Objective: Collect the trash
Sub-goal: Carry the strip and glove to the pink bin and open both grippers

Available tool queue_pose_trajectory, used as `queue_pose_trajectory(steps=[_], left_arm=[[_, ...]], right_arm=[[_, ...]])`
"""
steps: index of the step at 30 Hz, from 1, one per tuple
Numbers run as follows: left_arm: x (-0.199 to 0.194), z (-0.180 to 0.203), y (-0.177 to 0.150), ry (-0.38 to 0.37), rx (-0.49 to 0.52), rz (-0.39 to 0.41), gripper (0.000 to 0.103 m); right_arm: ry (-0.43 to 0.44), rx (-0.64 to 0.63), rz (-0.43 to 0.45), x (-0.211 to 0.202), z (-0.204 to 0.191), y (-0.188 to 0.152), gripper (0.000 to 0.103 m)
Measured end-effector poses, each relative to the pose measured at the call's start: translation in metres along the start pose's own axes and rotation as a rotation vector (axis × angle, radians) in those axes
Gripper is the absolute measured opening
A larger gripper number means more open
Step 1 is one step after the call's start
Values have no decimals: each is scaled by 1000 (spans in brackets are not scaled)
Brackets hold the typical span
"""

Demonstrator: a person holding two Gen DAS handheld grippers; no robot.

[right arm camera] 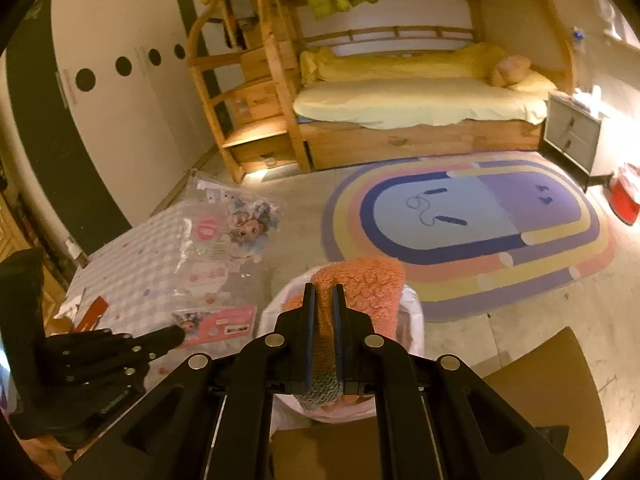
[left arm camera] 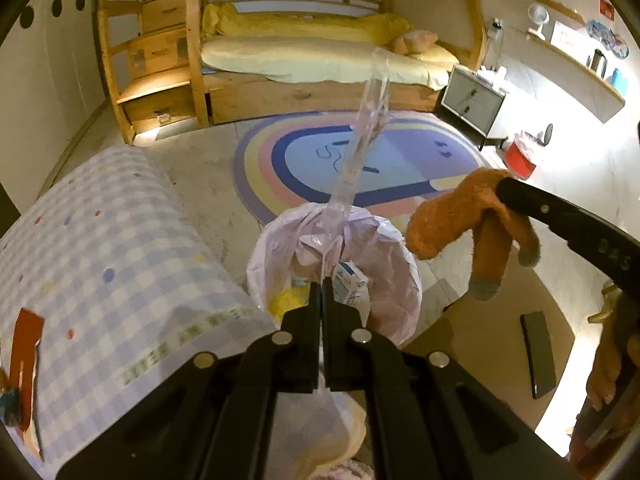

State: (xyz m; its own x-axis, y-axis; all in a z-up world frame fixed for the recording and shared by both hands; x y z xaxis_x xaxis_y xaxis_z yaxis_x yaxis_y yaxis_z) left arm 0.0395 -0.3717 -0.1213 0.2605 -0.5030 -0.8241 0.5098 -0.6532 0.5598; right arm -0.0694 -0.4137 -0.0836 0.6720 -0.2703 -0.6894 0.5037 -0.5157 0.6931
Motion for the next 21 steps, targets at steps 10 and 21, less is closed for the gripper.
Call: queue_pose_trajectory(steps=[10, 21], left_arm=[[6, -13, 3, 21, -31, 7, 36], [-32, -43, -10, 117, -65, 67, 40]], right_arm=[[4, 6, -29, 25, 5, 3, 8], [-22, -31, -28, 44, -19, 17, 45]])
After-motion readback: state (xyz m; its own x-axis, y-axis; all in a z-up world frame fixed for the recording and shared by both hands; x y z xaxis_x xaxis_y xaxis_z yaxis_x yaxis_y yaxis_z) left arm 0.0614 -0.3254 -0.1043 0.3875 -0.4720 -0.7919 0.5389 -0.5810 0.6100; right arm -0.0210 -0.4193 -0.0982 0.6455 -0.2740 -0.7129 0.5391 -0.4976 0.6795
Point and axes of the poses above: each gripper's, at about its wrist camera, not at the fingertips, and x roughly the way its jaws point, z to its right, y to its top, the point moved 1 cm from there along x, roughly the way its jaws point, and after that the axes turned 4 degrees about -z, right-handed, at the moved point
